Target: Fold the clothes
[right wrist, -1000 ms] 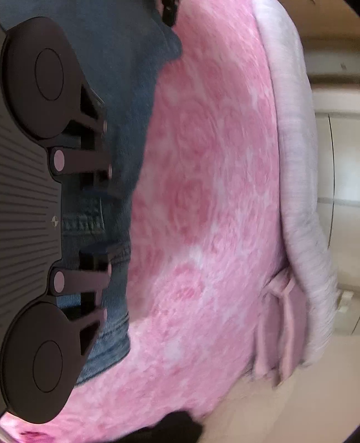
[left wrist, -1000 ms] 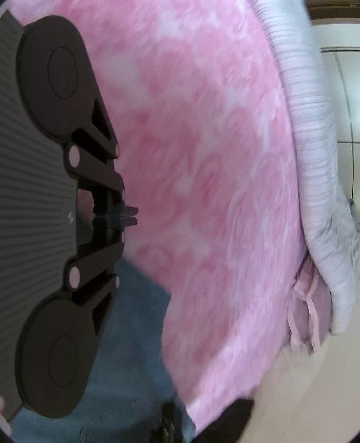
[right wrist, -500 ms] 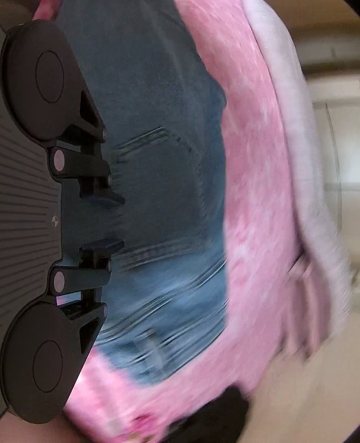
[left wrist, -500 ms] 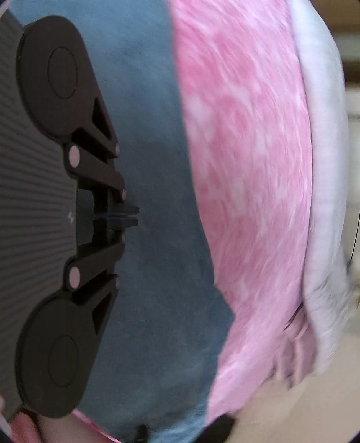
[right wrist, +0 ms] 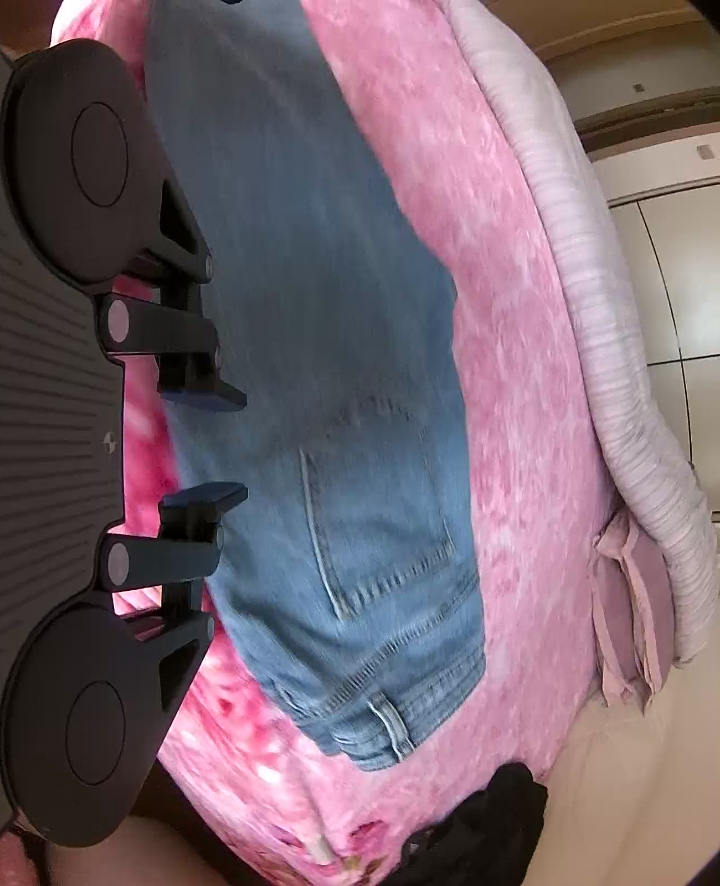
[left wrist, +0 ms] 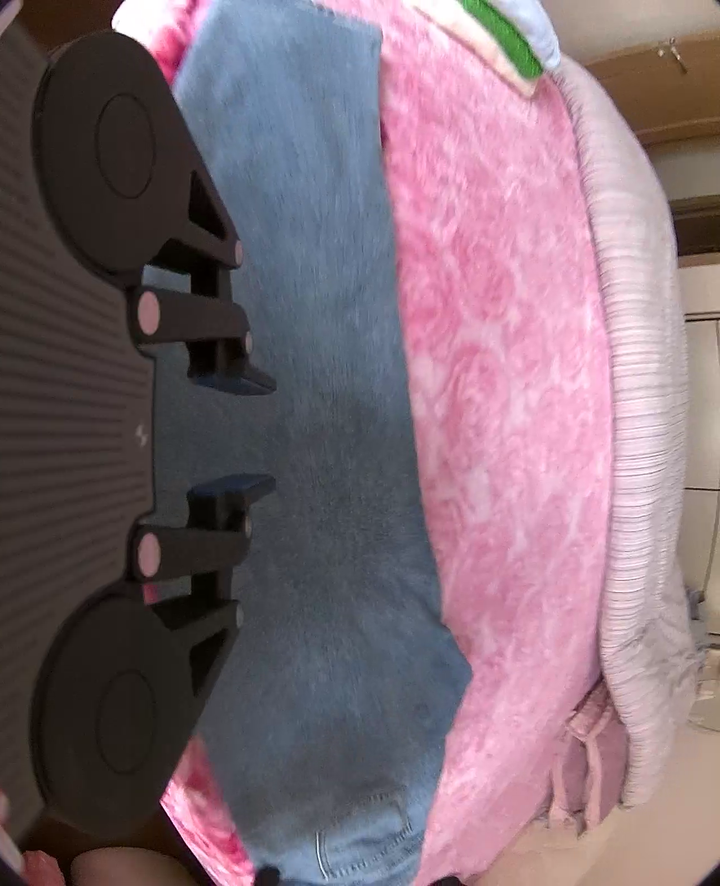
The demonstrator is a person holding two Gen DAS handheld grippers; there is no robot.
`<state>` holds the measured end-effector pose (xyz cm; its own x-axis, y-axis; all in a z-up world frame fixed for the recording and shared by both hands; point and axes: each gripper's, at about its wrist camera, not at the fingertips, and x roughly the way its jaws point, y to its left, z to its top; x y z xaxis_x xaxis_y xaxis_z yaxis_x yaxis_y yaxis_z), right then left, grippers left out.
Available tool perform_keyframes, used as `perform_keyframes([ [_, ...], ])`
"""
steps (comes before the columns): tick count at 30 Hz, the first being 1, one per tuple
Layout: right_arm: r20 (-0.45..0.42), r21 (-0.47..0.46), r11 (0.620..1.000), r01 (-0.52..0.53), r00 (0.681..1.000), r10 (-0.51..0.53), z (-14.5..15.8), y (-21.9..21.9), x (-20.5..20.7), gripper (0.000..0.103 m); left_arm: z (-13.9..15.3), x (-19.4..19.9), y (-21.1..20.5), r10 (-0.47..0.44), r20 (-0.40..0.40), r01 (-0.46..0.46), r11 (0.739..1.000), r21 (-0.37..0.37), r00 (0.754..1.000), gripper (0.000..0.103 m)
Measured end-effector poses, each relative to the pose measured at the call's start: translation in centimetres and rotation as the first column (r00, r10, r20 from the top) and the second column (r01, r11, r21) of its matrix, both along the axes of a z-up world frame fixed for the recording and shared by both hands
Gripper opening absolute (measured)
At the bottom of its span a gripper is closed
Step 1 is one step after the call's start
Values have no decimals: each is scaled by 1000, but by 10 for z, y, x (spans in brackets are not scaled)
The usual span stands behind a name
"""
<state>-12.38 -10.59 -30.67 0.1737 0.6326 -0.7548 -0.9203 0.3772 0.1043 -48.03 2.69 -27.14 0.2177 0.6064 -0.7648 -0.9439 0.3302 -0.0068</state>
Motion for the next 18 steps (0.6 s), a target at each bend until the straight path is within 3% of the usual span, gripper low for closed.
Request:
perform_keyframes([
  [5,-35,20,1000,-14,999,15,11,-23,-37,42,23,-29,-35,14,-7,-13,998,62,1000,36],
  [12,-38,38,999,3,999,-1,19,-53,-61,44,34,-70,-80,58,-56,-49,987,153,997,39],
  [18,-45,18,1000,-13,999,14,15,-64,-76,45,30,-101,-99,112,-46,-104,983,151,993,40],
])
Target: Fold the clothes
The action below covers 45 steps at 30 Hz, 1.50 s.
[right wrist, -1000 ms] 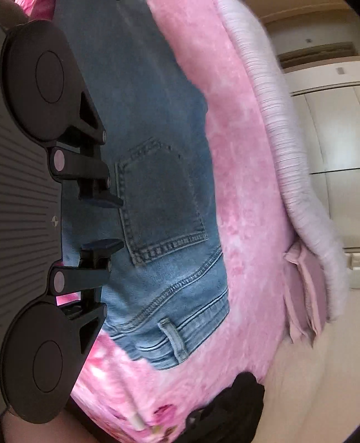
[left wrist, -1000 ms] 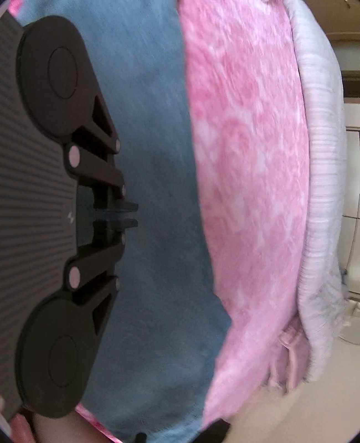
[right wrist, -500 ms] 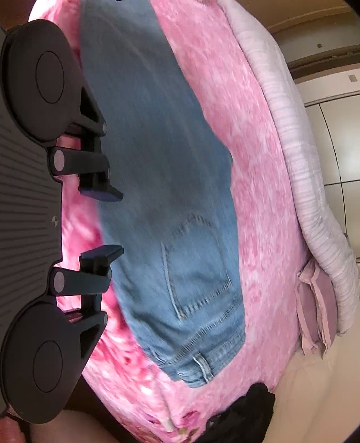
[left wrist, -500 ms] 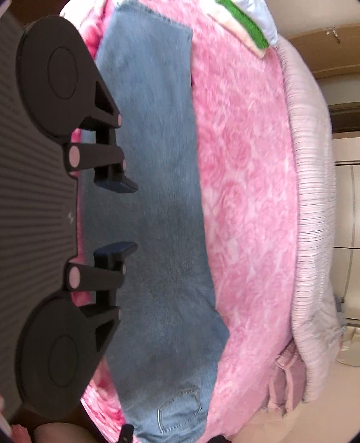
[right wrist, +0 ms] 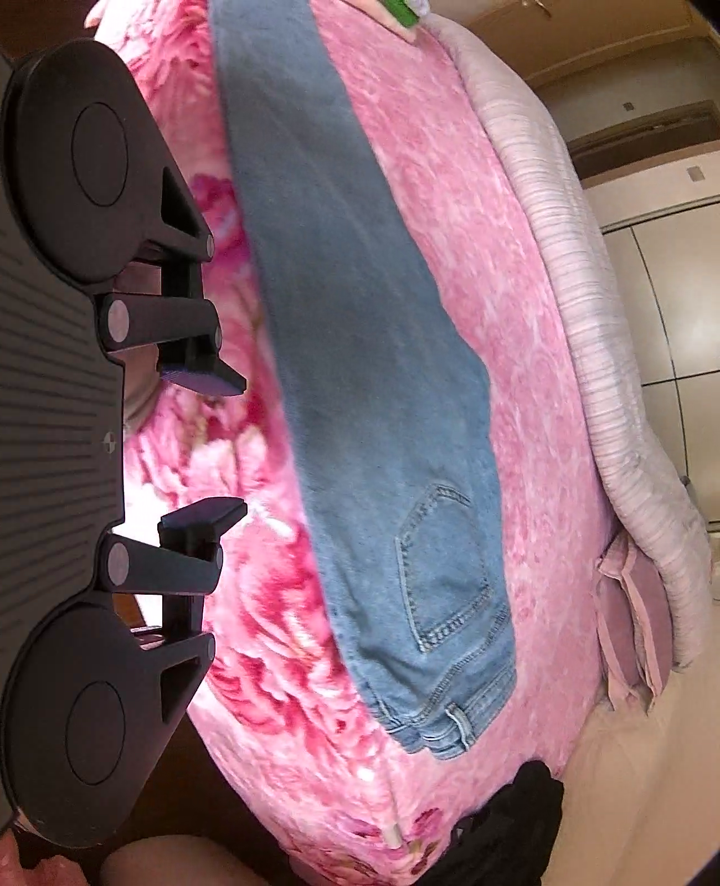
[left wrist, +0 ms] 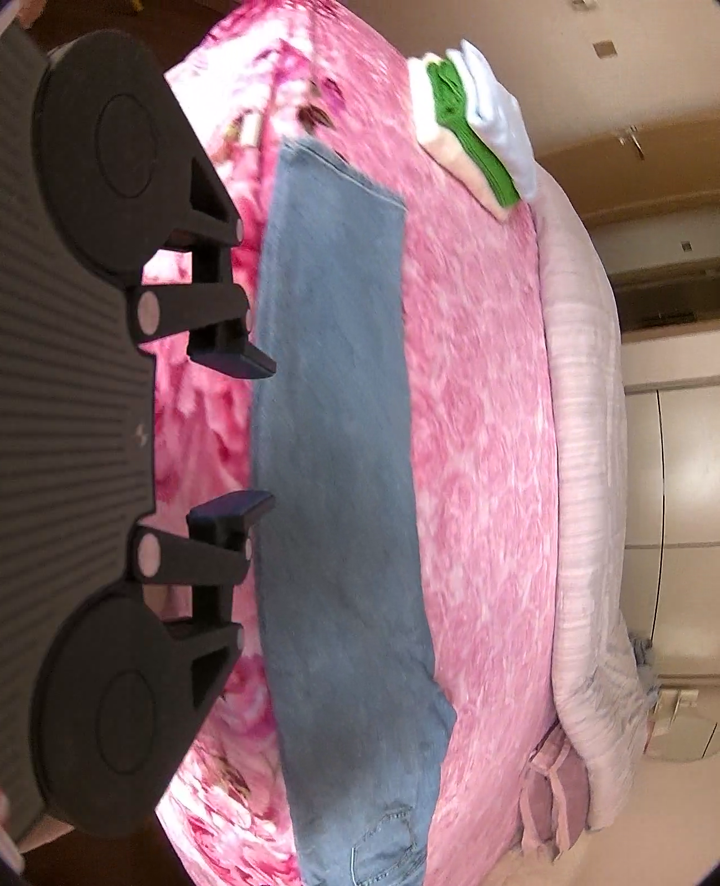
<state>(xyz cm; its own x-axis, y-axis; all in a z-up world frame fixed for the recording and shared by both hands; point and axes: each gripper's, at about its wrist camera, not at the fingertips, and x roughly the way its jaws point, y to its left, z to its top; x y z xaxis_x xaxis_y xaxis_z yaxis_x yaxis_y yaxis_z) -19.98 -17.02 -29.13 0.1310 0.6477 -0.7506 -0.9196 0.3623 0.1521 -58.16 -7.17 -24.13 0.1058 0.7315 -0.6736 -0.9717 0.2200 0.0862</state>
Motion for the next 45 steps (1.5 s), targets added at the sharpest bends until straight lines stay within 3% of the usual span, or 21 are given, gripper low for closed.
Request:
perform_keyframes([
  [7,10,-14,1000,-2,1000,2,-3,5,-6,45,-10,-21,7,52,26,-51,998,-33,998,41],
  [10,13,-14,1000,4,1000,-4,-5,10,-3,45,-18,-47,22,76,181,-62,995,-80,981,41],
  [11,11,-17,1000,7,1000,-7,-6,12,-2,45,-22,-63,29,104,261,-79,991,-104,960,41],
  [14,-1,-44,999,21,1000,-21,-15,21,6,45,-39,-117,48,221,464,-159,973,-168,858,41],
  [17,-2,-79,996,31,1000,-31,-23,33,10,45,-58,-174,63,353,603,-280,936,-215,715,40],
  [21,12,-110,994,22,1000,-21,-31,52,11,45,-81,-230,84,485,679,-430,863,-267,551,40],
  [24,18,-126,992,11,1000,-9,-36,66,9,45,-96,-256,99,531,717,-487,820,-301,452,38],
  [25,20,-130,992,7,1000,-5,-37,70,9,45,-99,-260,103,542,717,-500,810,-306,438,38],
  [28,26,-143,990,-1,1000,4,-41,80,8,45,-107,-268,115,577,694,-522,786,-330,431,37],
  [30,28,-152,988,2,1000,2,-43,85,10,45,-110,-267,120,579,689,-526,785,-327,436,36],
  [35,29,-165,986,13,1000,-9,-47,97,13,45,-121,-266,130,574,706,-542,779,-314,416,37],
  [41,28,-167,986,9,1000,-5,-49,107,16,45,-122,-252,128,560,710,-581,772,-259,428,37],
  [43,25,-165,986,7,1000,-3,-49,108,17,45,-123,-251,127,569,703,-597,762,-253,427,30],
  [45,20,-159,987,8,1000,-4,-50,107,20,45,-124,-251,126,583,698,-617,745,-255,416,12],
])
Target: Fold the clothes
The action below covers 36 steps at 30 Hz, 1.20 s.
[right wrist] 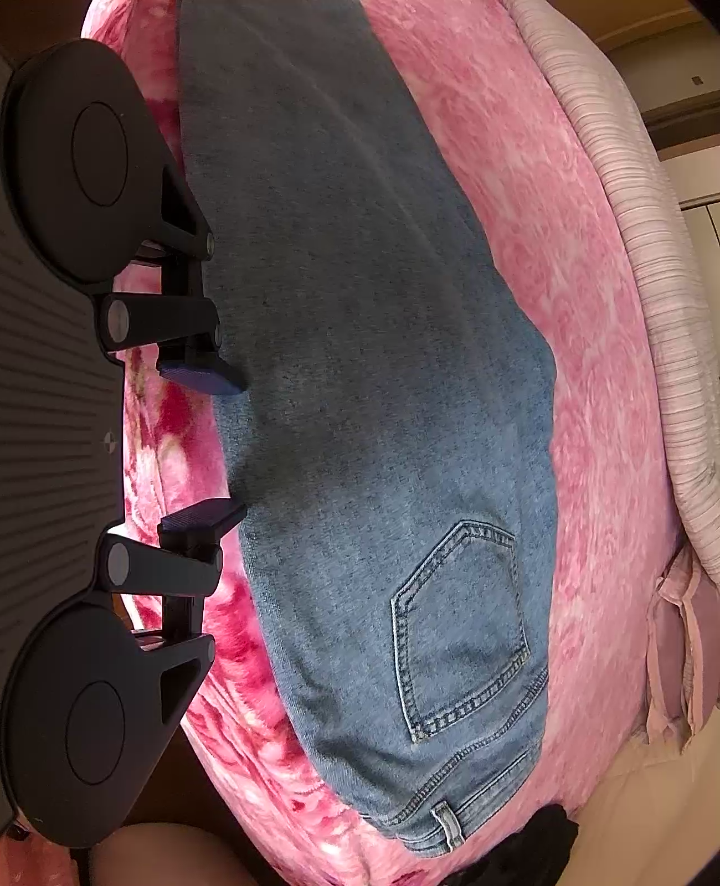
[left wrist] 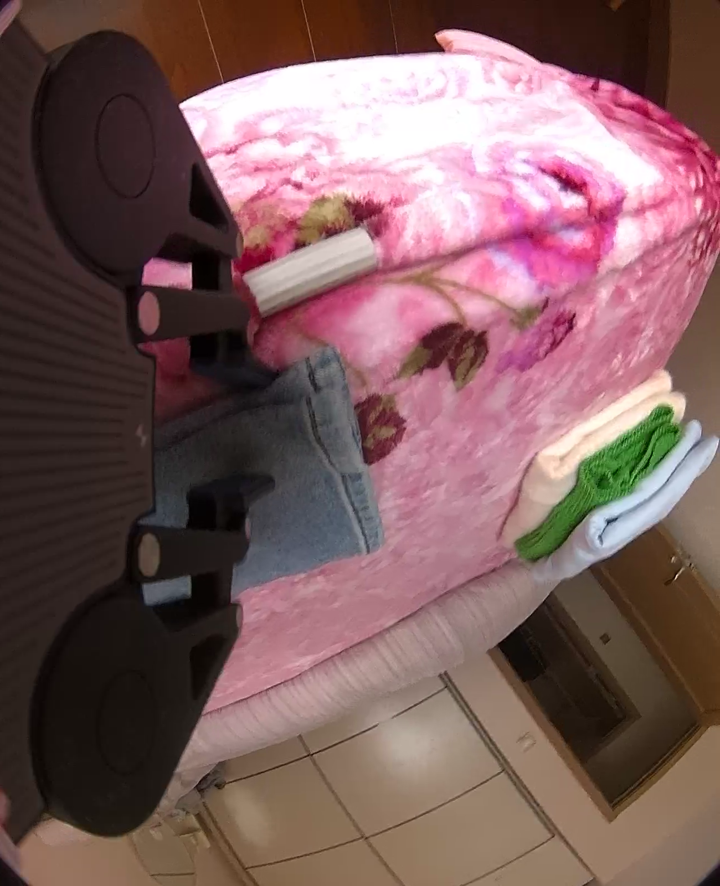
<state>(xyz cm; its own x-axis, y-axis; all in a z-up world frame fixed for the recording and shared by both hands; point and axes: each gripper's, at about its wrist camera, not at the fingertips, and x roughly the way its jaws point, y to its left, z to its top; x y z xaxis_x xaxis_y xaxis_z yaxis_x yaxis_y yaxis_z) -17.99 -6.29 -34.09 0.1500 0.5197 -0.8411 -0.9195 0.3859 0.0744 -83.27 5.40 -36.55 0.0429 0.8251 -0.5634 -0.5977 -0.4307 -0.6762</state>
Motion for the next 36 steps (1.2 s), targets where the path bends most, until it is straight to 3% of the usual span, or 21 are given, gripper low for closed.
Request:
perform_keyframes([
  [2,-5,11,1000,3,1000,-3,0,-2,4,45,-2,-3,-2,4,23,-5,1000,20,1000,9],
  [4,-3,19,1000,15,1000,-15,2,-5,9,45,5,2,-1,-4,-11,4,1000,30,1000,7],
  [7,-2,34,999,43,999,-43,6,-10,18,45,29,22,1,-55,-130,67,994,84,990,6],
  [9,-1,45,997,63,998,-63,9,-13,25,45,53,55,2,-155,-212,187,972,145,965,5],
  [11,-1,57,995,84,996,-84,12,-17,32,45,77,87,2,-244,-298,309,931,194,923,5],
  [13,0,76,992,105,994,-105,15,-21,39,45,101,120,2,-323,-385,428,874,230,865,5],
  [17,-4,112,984,138,990,-139,21,-25,52,45,113,220,-10,-520,-501,687,688,235,692,5],
  [20,-9,122,980,156,988,-156,23,-26,60,45,77,293,-10,-678,-481,808,575,125,556,9],
  [22,-13,117,980,159,987,-159,22,-27,61,45,42,336,-3,-802,-409,870,492,-36,436,11],
  [25,-17,117,980,162,987,-161,23,-31,62,45,30,357,-12,-835,-412,882,451,-136,364,12],
  [27,-26,137,978,160,987,-158,25,-35,62,45,45,349,-14,-864,-380,904,405,-135,331,17],
  [29,-57,151,976,158,987,-151,26,-35,61,45,61,331,-16,-876,-349,911,395,-121,334,17],
  [30,-85,165,974,154,986,-141,27,-33,60,45,69,319,-15,-868,-358,905,409,-118,345,17],
  [33,-242,228,967,116,968,-59,28,-25,46,45,83,286,-10,-826,-394,863,486,-139,402,16],
  [34,-314,247,965,92,949,-10,27,-19,40,45,84,275,-7,-815,-390,848,512,-138,428,16],
  [36,-480,253,965,61,874,70,18,-5,25,45,82,252,0,-797,-353,820,559,-126,489,16],
])
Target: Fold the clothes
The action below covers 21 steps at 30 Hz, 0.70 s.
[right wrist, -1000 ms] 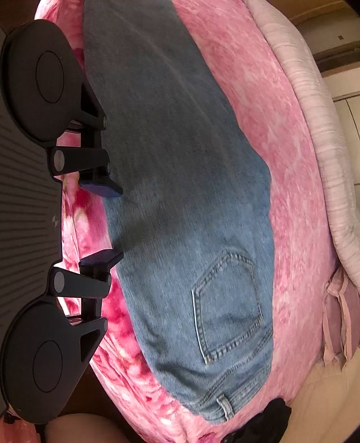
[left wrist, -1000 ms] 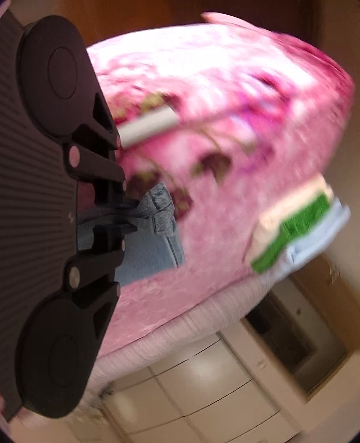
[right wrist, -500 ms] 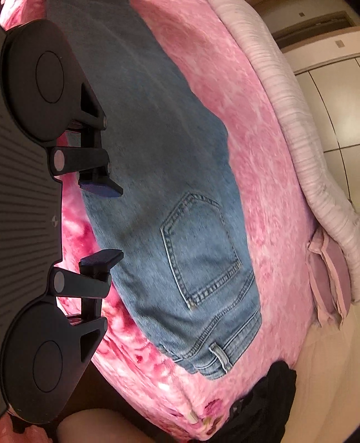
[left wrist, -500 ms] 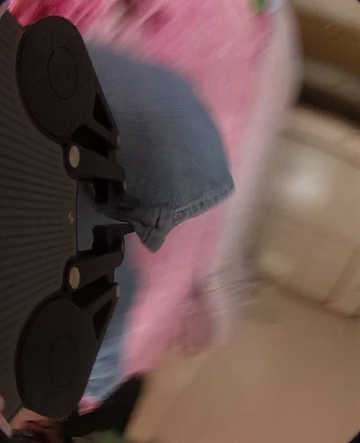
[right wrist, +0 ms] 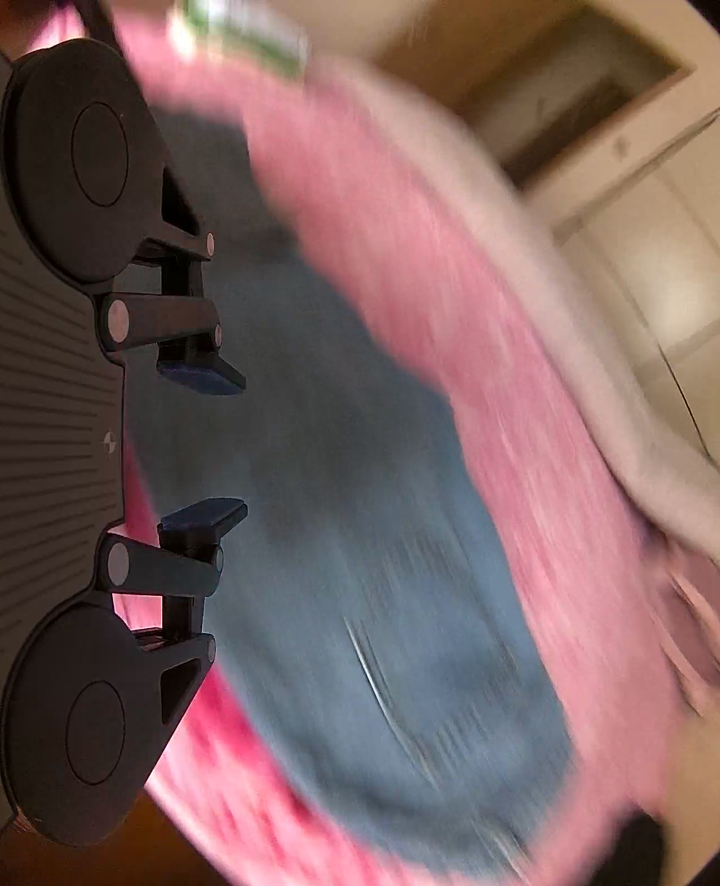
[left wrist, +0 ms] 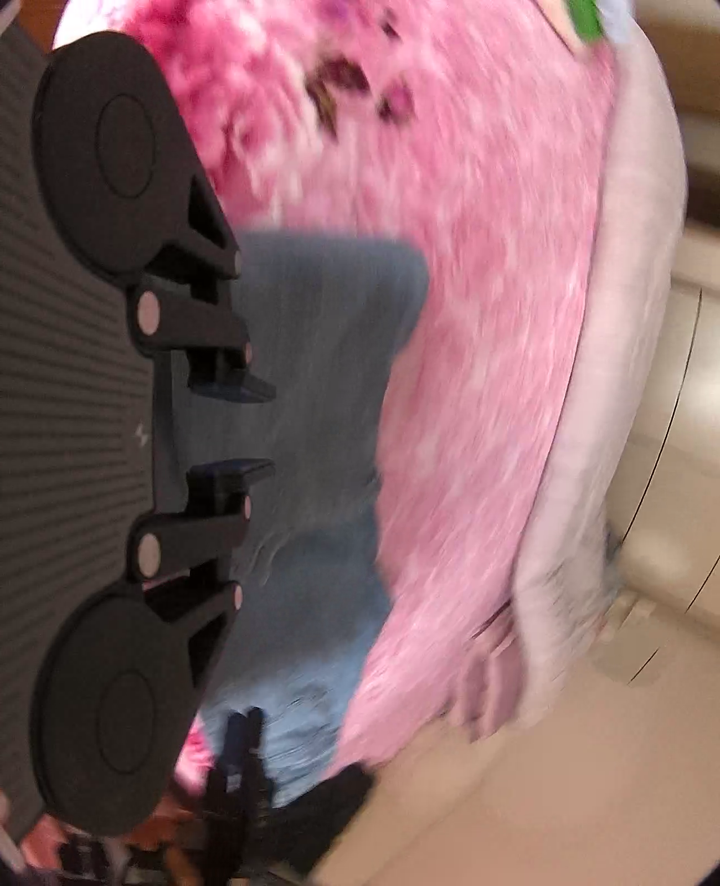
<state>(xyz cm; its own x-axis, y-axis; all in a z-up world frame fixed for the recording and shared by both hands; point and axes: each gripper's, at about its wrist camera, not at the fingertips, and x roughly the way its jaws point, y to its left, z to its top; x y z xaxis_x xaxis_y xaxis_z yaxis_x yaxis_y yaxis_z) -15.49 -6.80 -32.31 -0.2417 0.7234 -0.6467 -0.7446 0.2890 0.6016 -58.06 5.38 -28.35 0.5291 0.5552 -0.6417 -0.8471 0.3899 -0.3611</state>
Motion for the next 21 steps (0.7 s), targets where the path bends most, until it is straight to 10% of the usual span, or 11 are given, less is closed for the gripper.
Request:
perform_keyframes([
  [4,-351,1,996,-90,933,85,-29,33,-25,45,-7,-32,11,85,39,-82,994,-66,996,16],
  [7,-432,-38,995,-96,899,70,-48,52,-45,45,-9,-43,12,95,49,-91,993,-75,994,16],
  [14,-436,-61,996,-67,899,33,-64,71,-69,43,-13,-43,20,67,38,-64,995,-79,997,16],
  [17,-332,-53,996,-73,942,51,-63,76,-77,20,-11,-42,24,67,46,-63,995,-80,997,16],
  [21,-140,167,982,-92,983,116,-24,58,-83,17,-1,-37,29,44,52,-41,997,-60,998,16],
])
